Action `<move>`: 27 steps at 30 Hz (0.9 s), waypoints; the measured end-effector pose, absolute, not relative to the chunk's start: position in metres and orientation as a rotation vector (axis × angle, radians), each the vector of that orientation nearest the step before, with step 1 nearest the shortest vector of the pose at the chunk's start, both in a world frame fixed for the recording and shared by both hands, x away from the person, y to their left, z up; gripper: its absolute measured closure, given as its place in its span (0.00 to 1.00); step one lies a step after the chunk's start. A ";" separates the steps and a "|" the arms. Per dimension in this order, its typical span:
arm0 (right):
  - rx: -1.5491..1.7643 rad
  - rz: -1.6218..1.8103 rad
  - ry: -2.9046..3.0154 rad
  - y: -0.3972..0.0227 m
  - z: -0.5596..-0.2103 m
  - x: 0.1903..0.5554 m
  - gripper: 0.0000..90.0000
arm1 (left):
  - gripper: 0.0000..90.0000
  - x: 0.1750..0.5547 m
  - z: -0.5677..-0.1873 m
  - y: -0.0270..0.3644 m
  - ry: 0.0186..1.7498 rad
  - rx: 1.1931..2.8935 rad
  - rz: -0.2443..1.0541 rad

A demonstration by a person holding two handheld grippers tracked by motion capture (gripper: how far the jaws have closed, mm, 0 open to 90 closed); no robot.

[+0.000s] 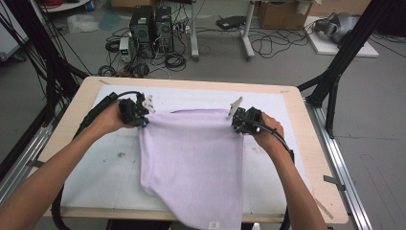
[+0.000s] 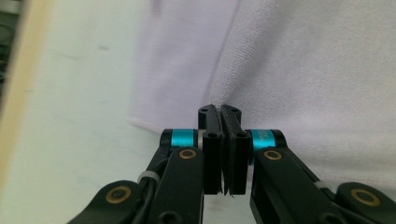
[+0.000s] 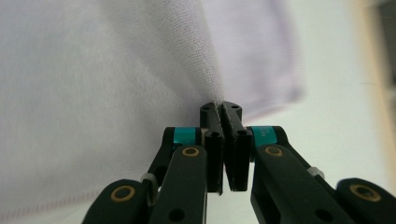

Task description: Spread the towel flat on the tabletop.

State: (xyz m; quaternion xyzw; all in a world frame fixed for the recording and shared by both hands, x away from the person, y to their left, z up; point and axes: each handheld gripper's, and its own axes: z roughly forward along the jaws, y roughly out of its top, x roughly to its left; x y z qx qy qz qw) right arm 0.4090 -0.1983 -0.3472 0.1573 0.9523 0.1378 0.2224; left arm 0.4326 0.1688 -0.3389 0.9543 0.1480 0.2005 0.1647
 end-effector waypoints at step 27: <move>0.109 0.189 3.023 -0.176 -0.397 0.345 0.65 | 0.58 0.360 -0.398 0.152 0.170 2.929 0.193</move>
